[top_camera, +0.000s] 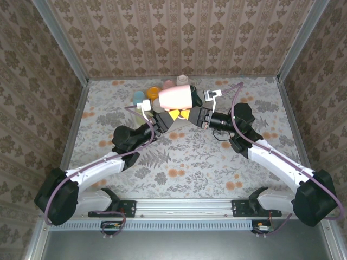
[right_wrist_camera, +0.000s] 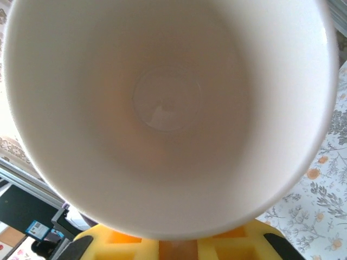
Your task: Turn the mug right side up
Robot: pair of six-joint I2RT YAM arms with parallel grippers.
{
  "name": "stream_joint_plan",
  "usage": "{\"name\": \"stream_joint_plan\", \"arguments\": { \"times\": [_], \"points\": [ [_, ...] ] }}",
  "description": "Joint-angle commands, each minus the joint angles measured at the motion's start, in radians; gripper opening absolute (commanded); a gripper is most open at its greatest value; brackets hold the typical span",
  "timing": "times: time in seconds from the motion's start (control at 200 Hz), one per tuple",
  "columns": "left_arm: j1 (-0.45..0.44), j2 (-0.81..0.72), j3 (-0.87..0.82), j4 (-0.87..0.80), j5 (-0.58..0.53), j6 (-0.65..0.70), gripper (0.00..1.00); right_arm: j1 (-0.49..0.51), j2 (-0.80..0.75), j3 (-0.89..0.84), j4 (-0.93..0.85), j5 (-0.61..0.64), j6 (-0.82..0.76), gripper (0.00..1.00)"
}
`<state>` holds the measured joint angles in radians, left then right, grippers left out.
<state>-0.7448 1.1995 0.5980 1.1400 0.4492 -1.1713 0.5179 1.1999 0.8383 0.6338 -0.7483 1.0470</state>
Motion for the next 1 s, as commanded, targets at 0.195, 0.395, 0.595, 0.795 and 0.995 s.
{"name": "stream_joint_plan", "arguments": {
  "times": [0.195,0.395,0.595,0.795,0.995],
  "points": [
    [-0.007,-0.076,0.002,-0.097,0.033,0.120,0.60,0.014,-0.085,0.000,-0.064,0.032,-0.061,0.00],
    [0.019,-0.138,-0.043,-0.227,-0.030,0.166,0.77,0.016,-0.203,0.020,-0.392,0.197,-0.266,0.00],
    [0.062,-0.288,0.078,-0.955,-0.172,0.460,0.87,0.028,-0.273,0.101,-0.872,0.472,-0.543,0.00],
    [0.141,-0.342,0.214,-1.369,-0.469,0.682,1.00,0.186,-0.200,0.179,-1.154,0.878,-0.721,0.00],
    [0.219,-0.154,0.415,-1.597,-0.482,0.733,1.00,0.266,0.000,0.295,-1.331,1.118,-0.688,0.00]
  ]
}}
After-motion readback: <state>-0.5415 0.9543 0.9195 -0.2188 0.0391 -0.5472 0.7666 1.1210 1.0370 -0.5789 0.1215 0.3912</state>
